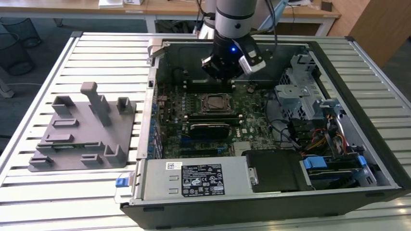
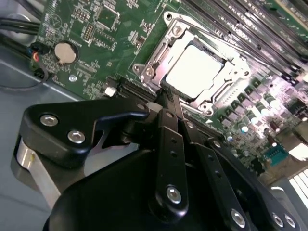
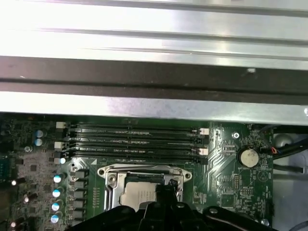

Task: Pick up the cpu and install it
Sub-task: 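Install the second cpu locking lever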

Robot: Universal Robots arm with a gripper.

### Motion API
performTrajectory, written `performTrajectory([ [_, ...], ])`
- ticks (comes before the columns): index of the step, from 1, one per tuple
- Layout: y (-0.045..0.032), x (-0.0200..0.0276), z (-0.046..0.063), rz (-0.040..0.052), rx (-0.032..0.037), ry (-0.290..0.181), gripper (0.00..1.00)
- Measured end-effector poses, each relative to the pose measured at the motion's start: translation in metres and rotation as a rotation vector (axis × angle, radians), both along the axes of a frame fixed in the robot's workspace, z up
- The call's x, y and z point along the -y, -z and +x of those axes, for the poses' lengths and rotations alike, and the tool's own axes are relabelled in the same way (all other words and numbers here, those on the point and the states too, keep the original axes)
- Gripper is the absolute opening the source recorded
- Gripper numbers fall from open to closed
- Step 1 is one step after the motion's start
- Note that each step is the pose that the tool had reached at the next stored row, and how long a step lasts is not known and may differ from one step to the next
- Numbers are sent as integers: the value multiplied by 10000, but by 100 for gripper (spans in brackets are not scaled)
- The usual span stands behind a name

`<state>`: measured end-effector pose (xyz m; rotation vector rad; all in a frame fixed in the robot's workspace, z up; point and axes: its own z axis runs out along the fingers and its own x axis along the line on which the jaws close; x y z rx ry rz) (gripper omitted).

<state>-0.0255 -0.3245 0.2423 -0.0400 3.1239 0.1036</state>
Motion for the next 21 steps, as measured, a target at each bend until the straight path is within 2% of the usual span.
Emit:
performTrajectory([
  [4,-71,0,-1,-1,0,1,11],
  [8,-81,17,-1,1,0,1,11],
  [9,-80,38,-1,1,-1,1,11],
  [13,-74,113,-1,-101,-2,2,11],
  [21,-57,321,-1,-112,-9,1,11],
])
